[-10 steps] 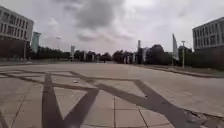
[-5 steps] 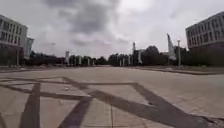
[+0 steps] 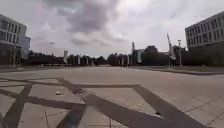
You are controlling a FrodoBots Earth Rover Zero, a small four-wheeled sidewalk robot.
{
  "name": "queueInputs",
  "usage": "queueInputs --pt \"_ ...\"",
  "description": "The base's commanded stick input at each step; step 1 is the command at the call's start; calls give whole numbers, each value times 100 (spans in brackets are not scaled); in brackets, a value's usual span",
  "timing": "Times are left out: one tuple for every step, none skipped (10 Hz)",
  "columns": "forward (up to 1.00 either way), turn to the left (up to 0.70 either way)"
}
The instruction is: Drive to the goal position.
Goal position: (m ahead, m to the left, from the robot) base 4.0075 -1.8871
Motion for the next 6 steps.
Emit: queueInputs --pt "70 0" --pt "70 0" --pt "70 0" --pt "70 0" --pt "70 0" --pt "70 0"
